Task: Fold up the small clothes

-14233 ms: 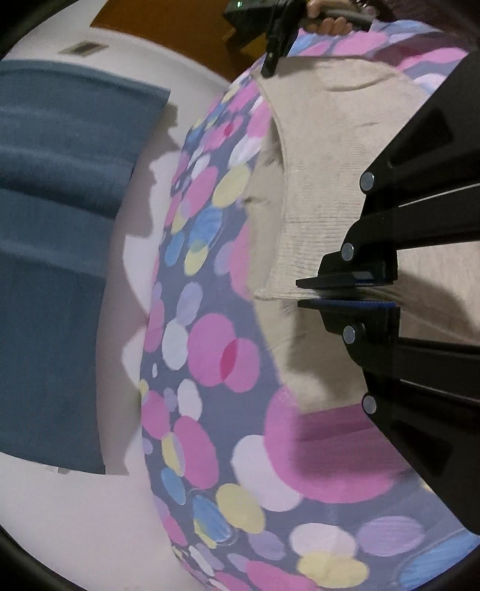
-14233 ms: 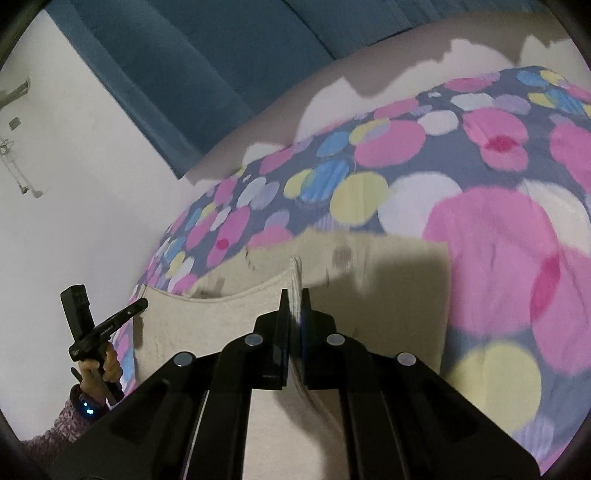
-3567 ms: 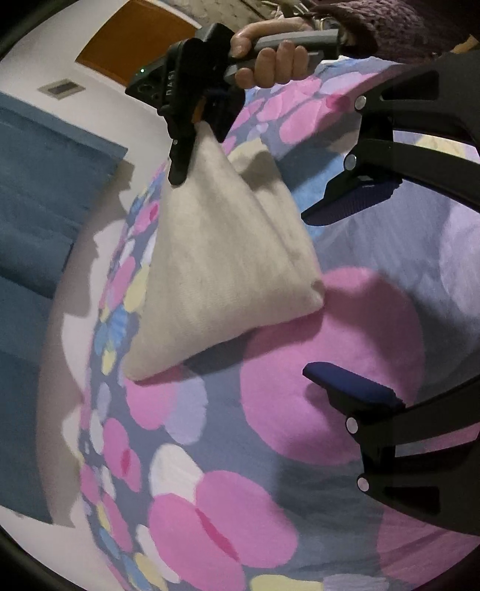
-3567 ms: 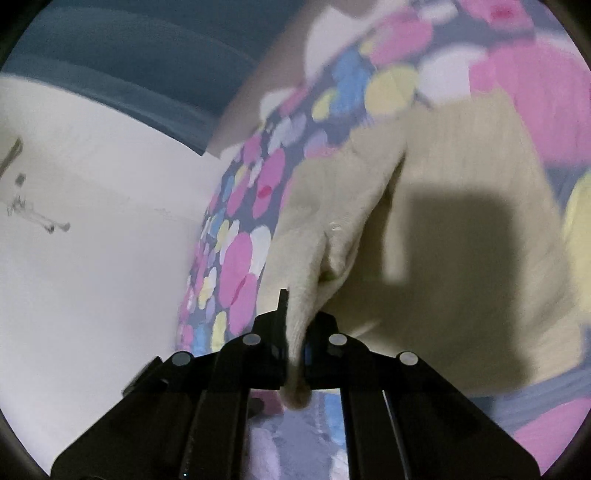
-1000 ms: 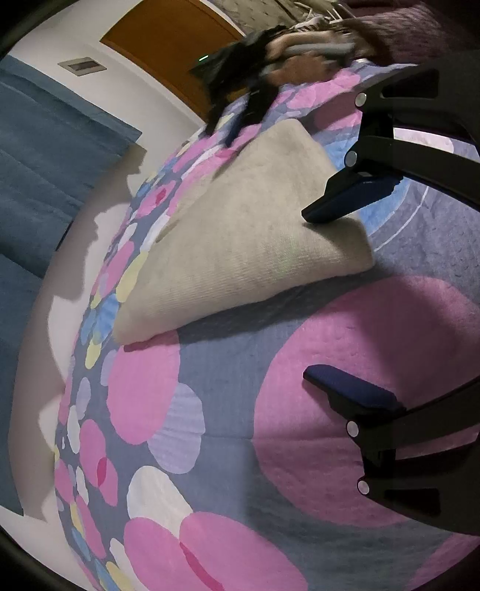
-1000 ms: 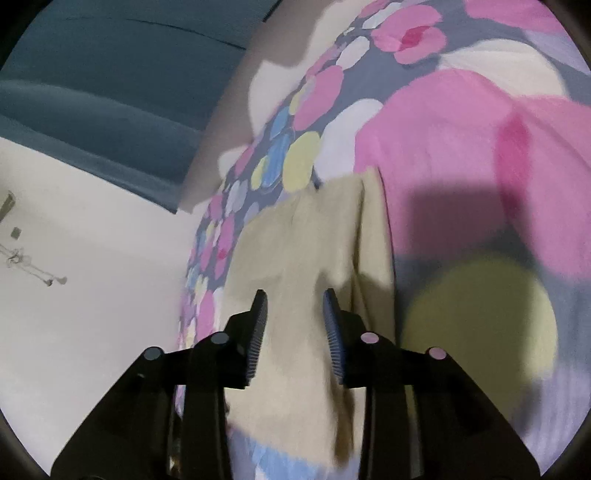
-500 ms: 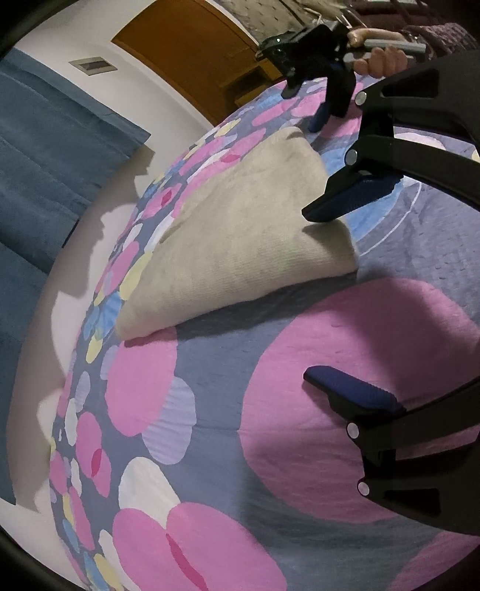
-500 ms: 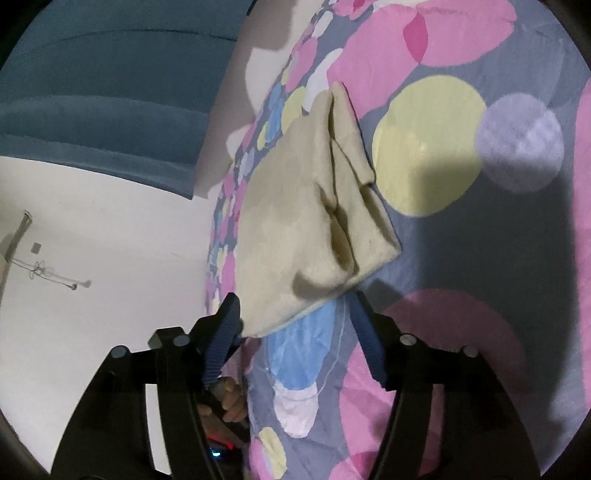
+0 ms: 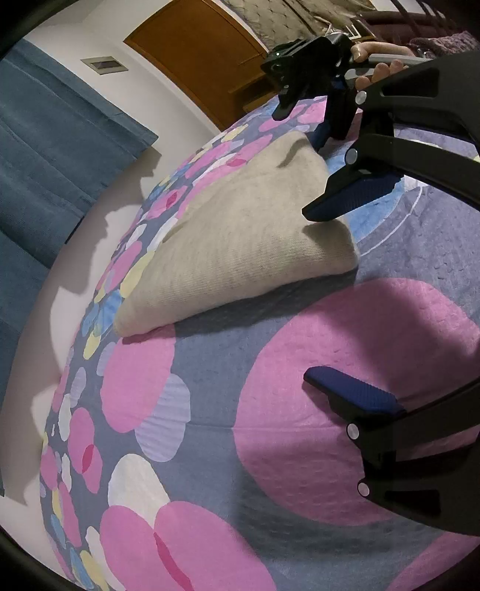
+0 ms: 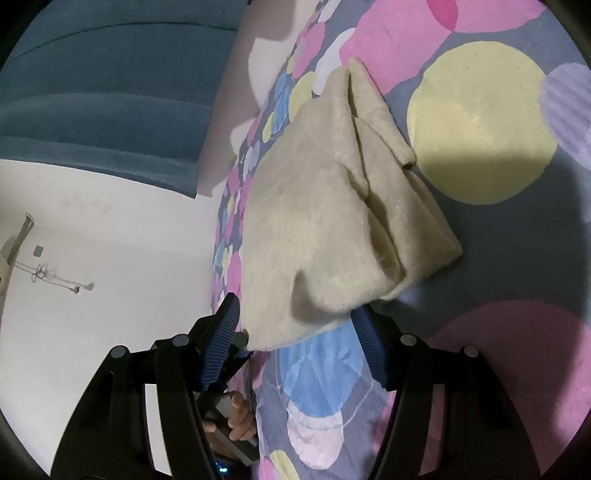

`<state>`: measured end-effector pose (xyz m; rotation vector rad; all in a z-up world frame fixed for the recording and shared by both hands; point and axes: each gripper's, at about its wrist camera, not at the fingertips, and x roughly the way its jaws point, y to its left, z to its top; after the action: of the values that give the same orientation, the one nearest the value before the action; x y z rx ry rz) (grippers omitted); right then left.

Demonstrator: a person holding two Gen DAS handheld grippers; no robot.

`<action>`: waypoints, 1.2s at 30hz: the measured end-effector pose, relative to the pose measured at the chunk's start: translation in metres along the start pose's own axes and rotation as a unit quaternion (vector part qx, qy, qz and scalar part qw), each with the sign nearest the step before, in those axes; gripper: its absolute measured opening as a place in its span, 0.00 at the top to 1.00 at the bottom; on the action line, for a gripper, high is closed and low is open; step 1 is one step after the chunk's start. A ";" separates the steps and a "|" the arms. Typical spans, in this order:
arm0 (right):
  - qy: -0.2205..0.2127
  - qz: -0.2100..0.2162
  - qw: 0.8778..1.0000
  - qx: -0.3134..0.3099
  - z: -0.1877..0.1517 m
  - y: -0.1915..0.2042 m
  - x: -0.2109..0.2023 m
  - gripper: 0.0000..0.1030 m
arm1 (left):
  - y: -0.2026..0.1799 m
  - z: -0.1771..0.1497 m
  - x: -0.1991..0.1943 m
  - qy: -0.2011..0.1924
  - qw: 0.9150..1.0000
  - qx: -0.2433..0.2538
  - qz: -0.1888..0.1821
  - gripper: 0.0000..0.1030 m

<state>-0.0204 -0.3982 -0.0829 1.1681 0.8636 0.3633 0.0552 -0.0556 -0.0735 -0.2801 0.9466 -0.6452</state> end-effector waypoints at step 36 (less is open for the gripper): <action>-0.033 -0.105 0.992 -0.057 0.017 -0.017 -0.020 0.90 | -0.023 0.000 0.019 0.019 0.999 0.029 0.020 0.21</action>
<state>-0.0232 -0.4289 -0.0883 0.9676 0.8879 0.1986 0.0542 -0.0856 -0.0744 -0.1981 0.9654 -0.6429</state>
